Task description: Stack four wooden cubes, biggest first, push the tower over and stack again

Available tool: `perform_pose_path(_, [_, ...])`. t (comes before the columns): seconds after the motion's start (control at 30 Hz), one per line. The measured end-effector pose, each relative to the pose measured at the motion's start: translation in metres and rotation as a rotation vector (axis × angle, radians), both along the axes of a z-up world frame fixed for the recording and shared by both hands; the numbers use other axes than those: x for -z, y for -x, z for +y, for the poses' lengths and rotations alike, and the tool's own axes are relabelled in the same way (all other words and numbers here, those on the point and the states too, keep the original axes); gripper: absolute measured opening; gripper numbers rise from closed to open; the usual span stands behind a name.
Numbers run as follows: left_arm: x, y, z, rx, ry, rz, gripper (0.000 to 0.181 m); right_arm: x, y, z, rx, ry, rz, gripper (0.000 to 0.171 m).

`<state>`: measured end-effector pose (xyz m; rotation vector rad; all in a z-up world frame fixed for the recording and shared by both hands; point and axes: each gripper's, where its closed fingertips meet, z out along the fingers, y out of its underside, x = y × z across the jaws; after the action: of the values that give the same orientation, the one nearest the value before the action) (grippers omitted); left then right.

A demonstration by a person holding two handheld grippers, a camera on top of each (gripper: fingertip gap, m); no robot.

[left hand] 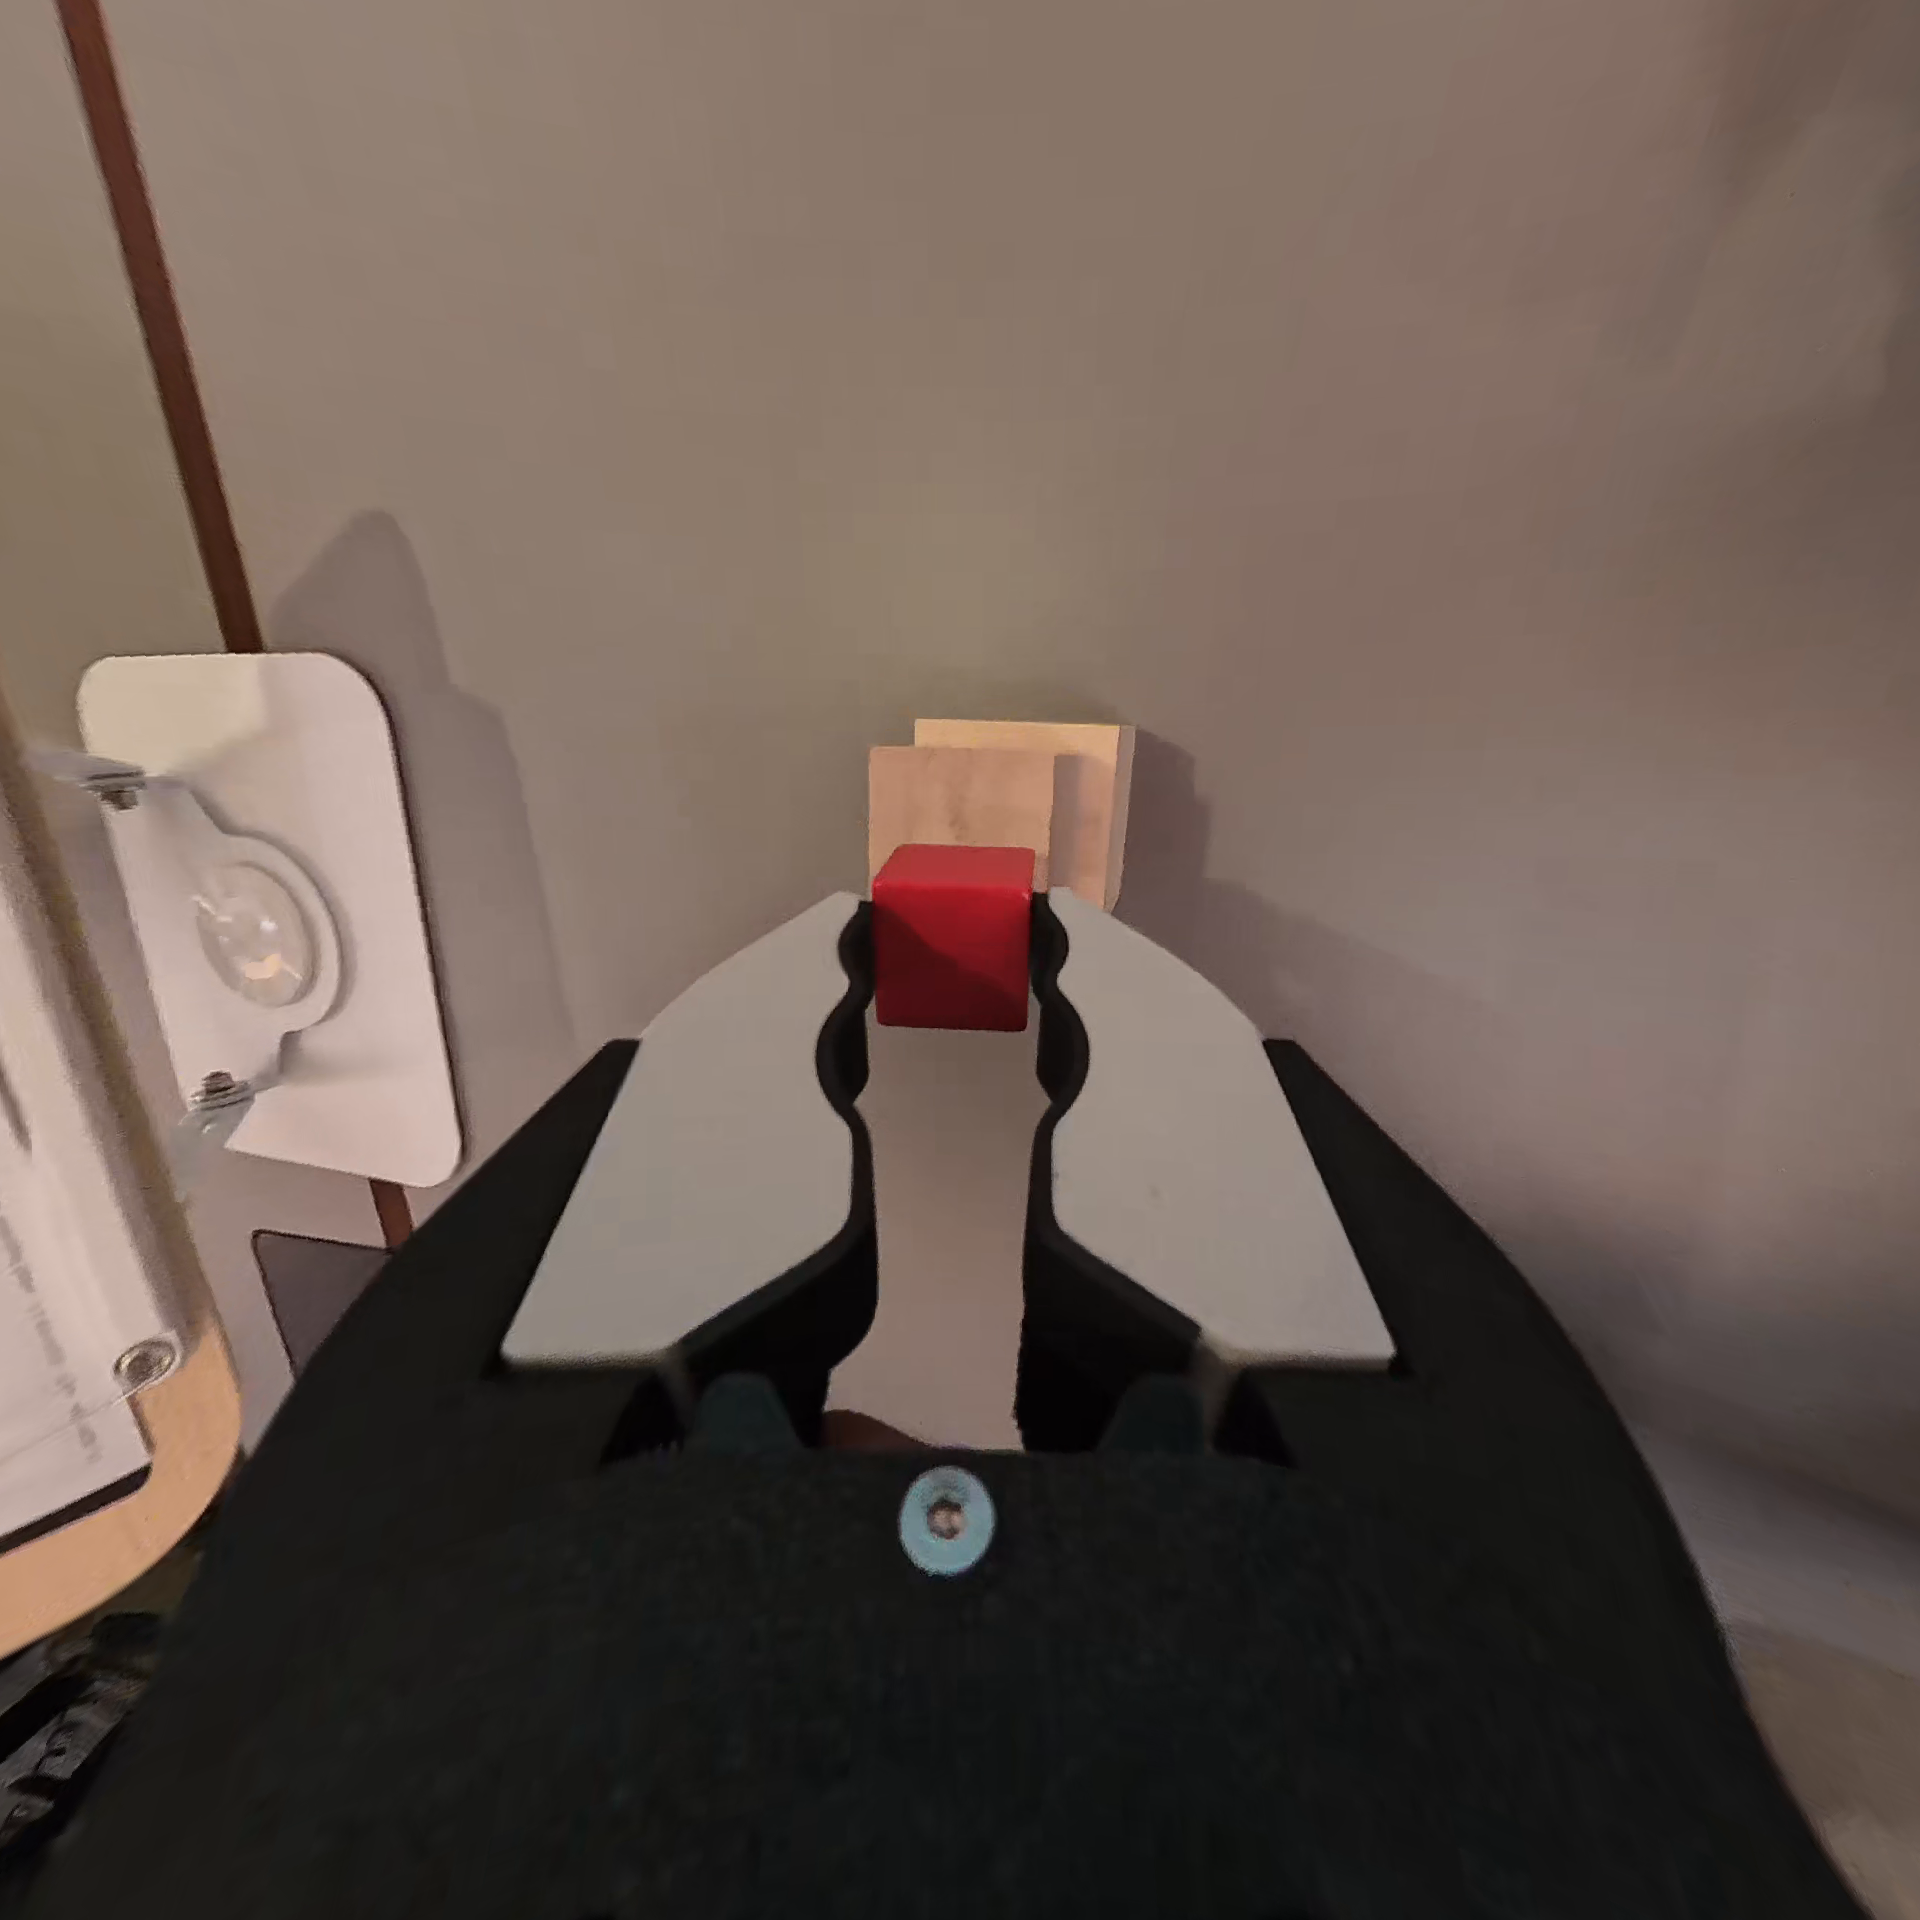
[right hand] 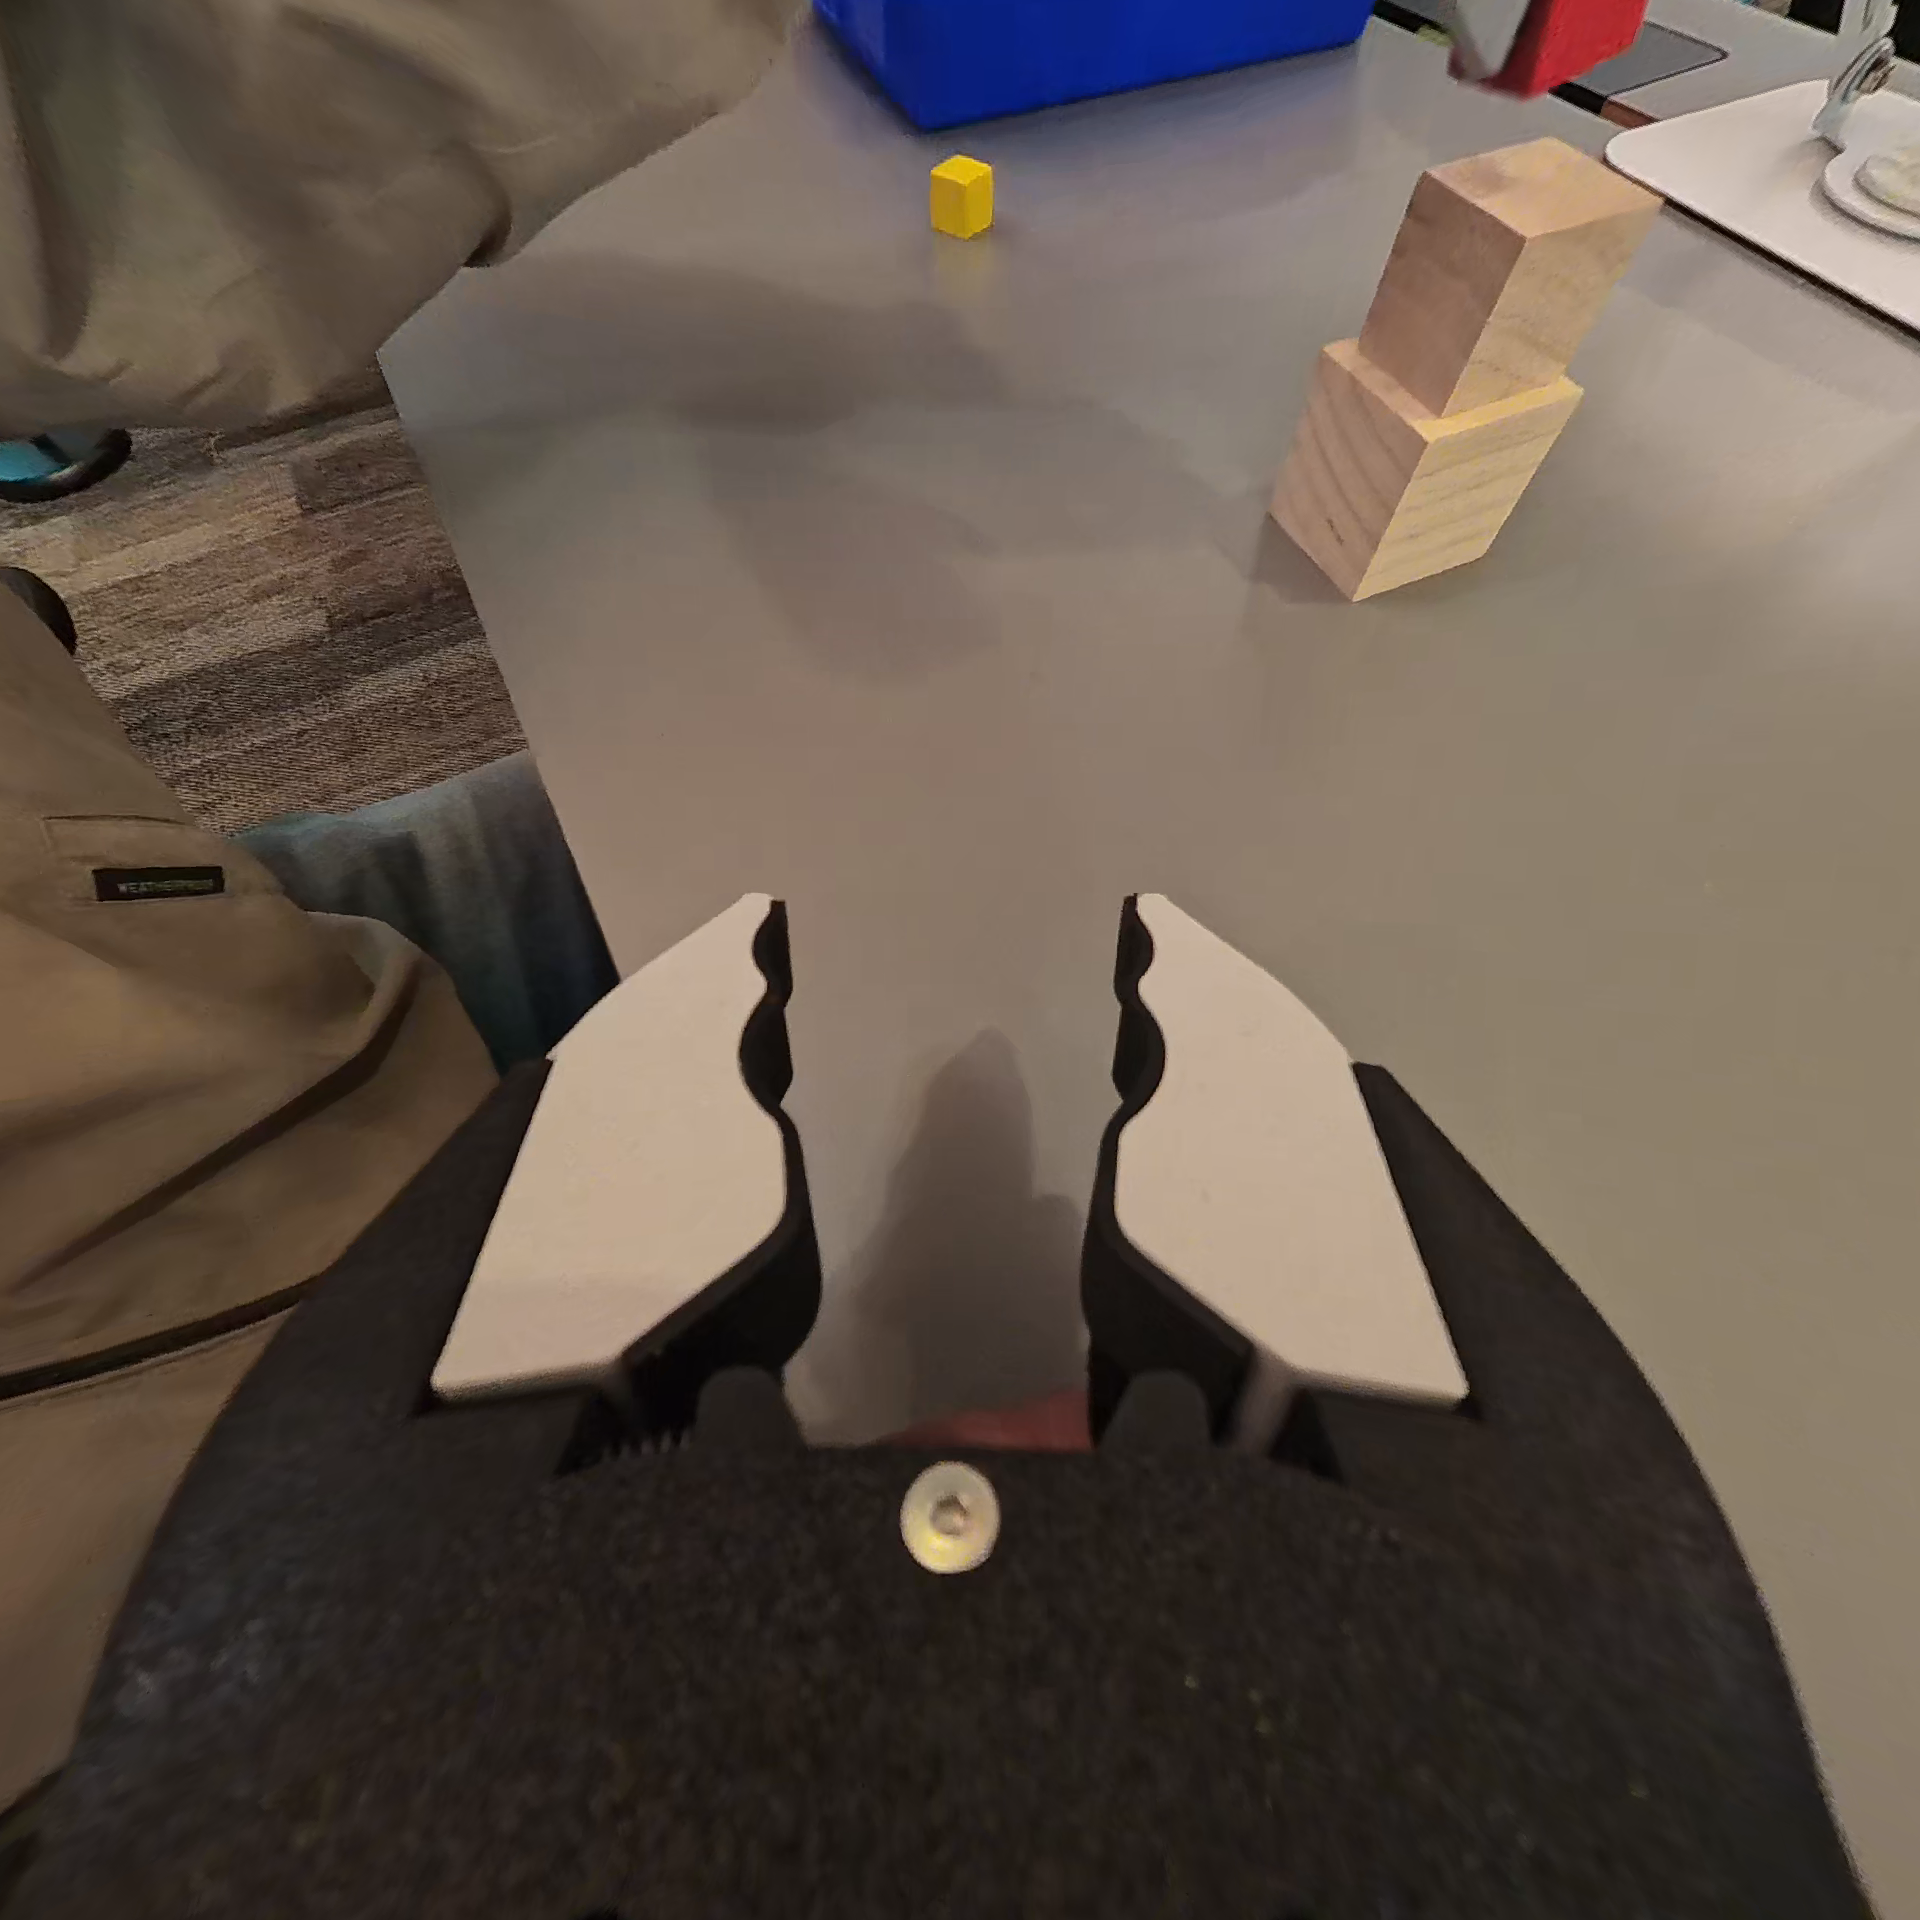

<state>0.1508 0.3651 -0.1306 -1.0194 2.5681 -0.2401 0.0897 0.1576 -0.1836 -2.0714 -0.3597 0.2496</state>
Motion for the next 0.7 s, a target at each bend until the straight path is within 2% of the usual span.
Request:
perform_pose_path(0.1, [0.010, -0.006, 0.003, -0.004, 0.008, 0.055, 0.028, 0.000, 0.000, -0.002, 0.002, 0.001, -0.006, 0.060])
perform_pose_path(0.3, [0.008, -0.014, -0.001, 0.001, 0.056, 0.077, 0.028, -0.001, -0.003, -0.003, 0.006, 0.001, -0.004, 0.060])
perform_pose_path(0.63, [0.016, -0.011, 0.001, 0.011, 0.030, 0.115, 0.028, 0.002, -0.004, -0.002, 0.007, 0.013, -0.003, 0.060])
perform_pose_path(0.7, [0.014, -0.011, -0.001, 0.011, 0.046, 0.109, 0.036, 0.002, -0.007, -0.001, 0.025, 0.013, -0.004, 0.060])
